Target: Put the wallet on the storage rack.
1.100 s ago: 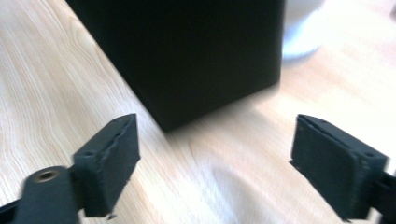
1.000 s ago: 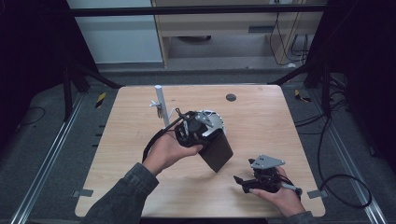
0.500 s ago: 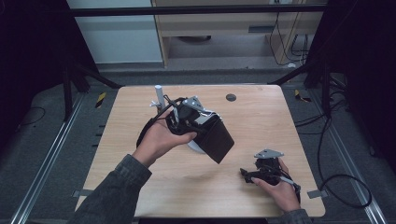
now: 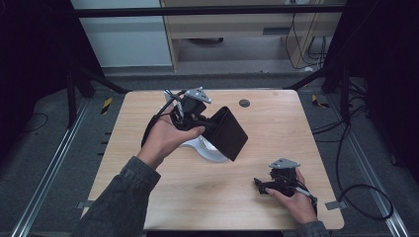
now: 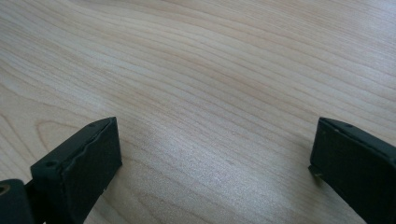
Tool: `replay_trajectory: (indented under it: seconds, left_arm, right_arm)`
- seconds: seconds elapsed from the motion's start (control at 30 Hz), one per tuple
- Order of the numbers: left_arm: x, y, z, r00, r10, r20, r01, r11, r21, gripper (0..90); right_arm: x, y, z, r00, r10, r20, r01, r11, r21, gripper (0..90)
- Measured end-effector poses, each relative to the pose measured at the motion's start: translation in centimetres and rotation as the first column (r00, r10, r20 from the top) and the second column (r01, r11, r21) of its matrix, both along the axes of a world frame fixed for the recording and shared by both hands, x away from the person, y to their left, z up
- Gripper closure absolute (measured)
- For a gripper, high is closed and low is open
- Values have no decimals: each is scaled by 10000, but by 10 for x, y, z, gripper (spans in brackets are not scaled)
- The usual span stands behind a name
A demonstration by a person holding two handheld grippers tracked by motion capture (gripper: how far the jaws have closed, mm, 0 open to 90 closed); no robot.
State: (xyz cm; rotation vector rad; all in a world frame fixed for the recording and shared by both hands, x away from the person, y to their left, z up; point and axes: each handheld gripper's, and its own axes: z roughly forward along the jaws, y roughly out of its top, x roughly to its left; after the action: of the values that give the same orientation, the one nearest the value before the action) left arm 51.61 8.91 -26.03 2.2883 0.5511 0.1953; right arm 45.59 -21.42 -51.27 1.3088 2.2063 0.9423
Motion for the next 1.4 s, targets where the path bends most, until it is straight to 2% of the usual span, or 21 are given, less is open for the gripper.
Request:
replay_trajectory:
  seconds: [0.2,0.37,0.5,0.57,1.27,1.4]
  left_arm:
    - [8,7,5,9989,436,192,-436,9990,9,808]
    - [13,12,4,9964,795,293,-798,9968,101,808]
    - [18,14,1,9933,1038,511,-1073,9916,725,808]
    - [21,14,-2,9922,1122,548,-1164,9898,818,808]
    - [38,4,-24,9883,1405,593,-1462,9837,1048,807]
    - [40,4,-30,9890,1399,491,-1447,9830,1133,807]
  right_arm:
    - [2,0,0,10000,-89,-45,89,10000,4,6]
    - [2,0,0,10000,-83,-47,83,10000,-5,6]
    - [2,0,0,10000,-73,-22,73,10000,-12,6]
    - [2,0,0,10000,-75,-26,75,10000,-11,6]
    - [2,-1,0,10000,-54,8,54,10000,-31,9]
    - [1,-1,0,10000,-43,3,43,10000,-27,9]
